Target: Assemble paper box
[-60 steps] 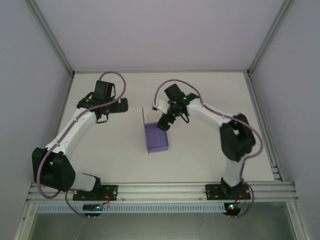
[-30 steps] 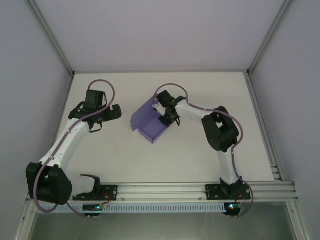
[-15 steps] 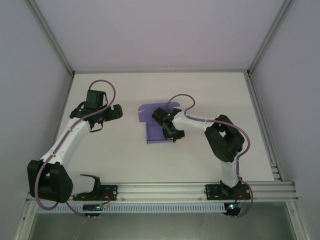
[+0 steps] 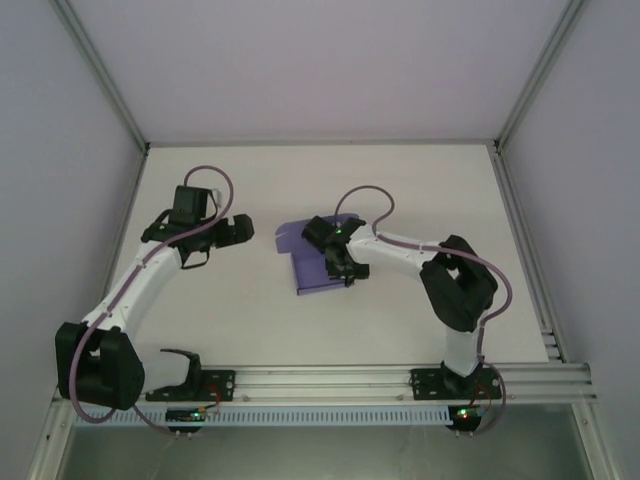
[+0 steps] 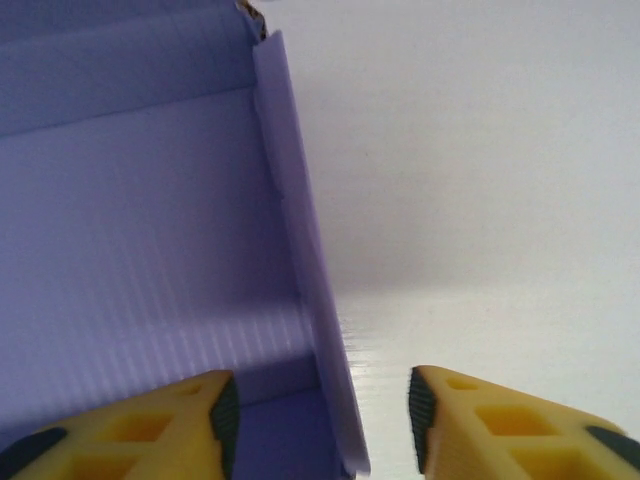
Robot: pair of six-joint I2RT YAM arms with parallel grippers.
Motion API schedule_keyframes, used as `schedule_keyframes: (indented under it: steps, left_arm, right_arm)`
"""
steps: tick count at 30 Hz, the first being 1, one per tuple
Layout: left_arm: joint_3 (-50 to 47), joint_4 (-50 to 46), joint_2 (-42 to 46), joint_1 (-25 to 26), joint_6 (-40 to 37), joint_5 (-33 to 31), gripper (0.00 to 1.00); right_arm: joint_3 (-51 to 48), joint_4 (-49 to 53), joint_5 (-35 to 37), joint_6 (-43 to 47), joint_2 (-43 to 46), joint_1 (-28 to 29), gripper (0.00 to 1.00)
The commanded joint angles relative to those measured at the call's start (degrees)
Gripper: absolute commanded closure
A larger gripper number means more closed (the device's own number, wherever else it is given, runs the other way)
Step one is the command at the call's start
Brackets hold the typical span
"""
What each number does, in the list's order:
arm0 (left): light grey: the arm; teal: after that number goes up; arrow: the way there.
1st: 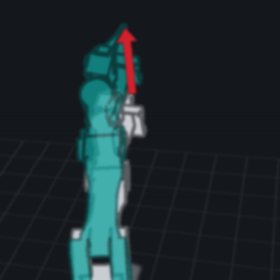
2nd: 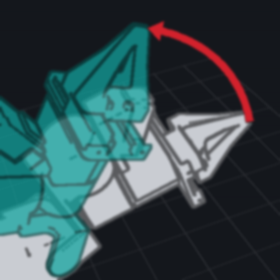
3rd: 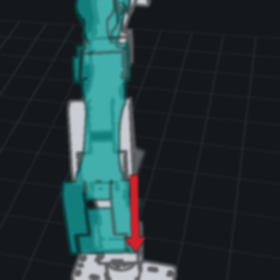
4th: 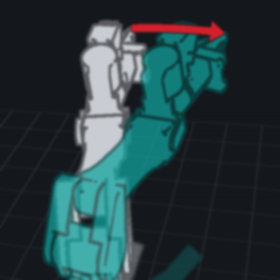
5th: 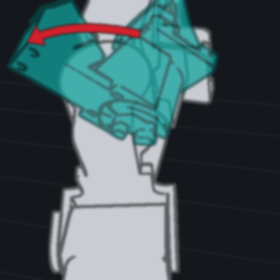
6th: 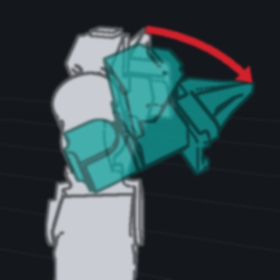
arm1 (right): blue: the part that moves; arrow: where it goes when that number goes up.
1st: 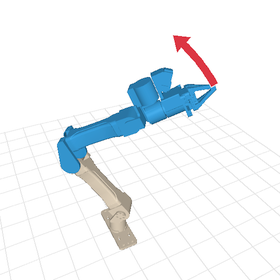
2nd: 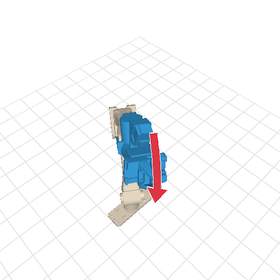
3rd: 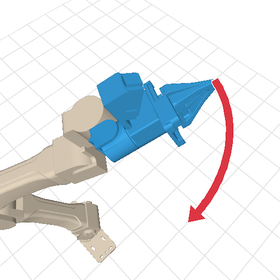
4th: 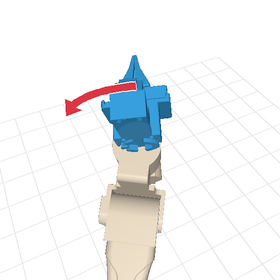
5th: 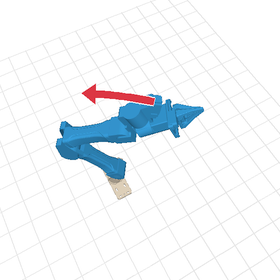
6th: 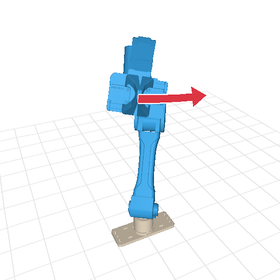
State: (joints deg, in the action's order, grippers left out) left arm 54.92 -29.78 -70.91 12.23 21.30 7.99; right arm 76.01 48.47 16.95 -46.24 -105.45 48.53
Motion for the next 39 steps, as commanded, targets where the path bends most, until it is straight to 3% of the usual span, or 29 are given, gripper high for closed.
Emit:
schedule_keyframes:
  steps: [1,3,6,10,14,17,21,24,29,34,39]
  left_arm:
    - [2.0,2.4,1.3,1.1,-3.3,5.3,0.00]
    - [3.3,2.0,1.2,2.1,-5.0,6.1,0.01]
    - [4.9,1.8,1.4,4.1,-7.6,6.3,0.01]
    - [6.6,1.7,1.8,6.4,-12.0,7.6,0.00]
    - [8.2,0.5,1.0,8.3,-16.5,10.8,0.00]
    - [10.2,-2.1,-0.9,11.1,-20.4,12.3,0.02]
    - [10.7,-5.3,-2.8,15.6,-25.5,10.9,0.09]
    - [11.2,-6.4,-4.7,16.8,-26.3,7.7,0.09]
    - [14.2,-9.4,-11.2,17.1,-27.6,6.1,0.16]
    - [15.8,-10.0,-15.9,18.3,-29.4,5.7,0.34]
    - [16.1,-9.7,-16.2,18.4,-30.6,5.0,0.54]
  right_arm:
    - [0.7,0.5,5.1,3.6,5.4,-0.2,0.42]
    - [0.4,-0.4,5.8,6.4,8.6,-1.3,0.36]
    - [-0.3,-4.5,3.0,16.6,13.3,-3.5,0.19]
    - [-3.0,-13.4,-5.9,40.9,19.2,-6.7,0.01]
    - [-4.0,-19.1,-18.2,60.9,21.7,-12.6,0.02]
    - [-0.8,-16.2,-29.8,72.7,19.9,-16.3,0.01]
    - [4.6,-10.3,-33.3,82.5,14.7,-18.3,0.02]
    - [9.1,-5.6,-34.0,84.7,10.5,-19.6,0.09]
    - [9.7,-5.9,-34.6,86.1,7.3,-21.3,0.09]
    - [11.1,-4.2,-33.9,87.3,4.0,-21.7,0.15]
    - [12.6,-2.7,-32.4,87.7,1.2,-22.0,0.35]
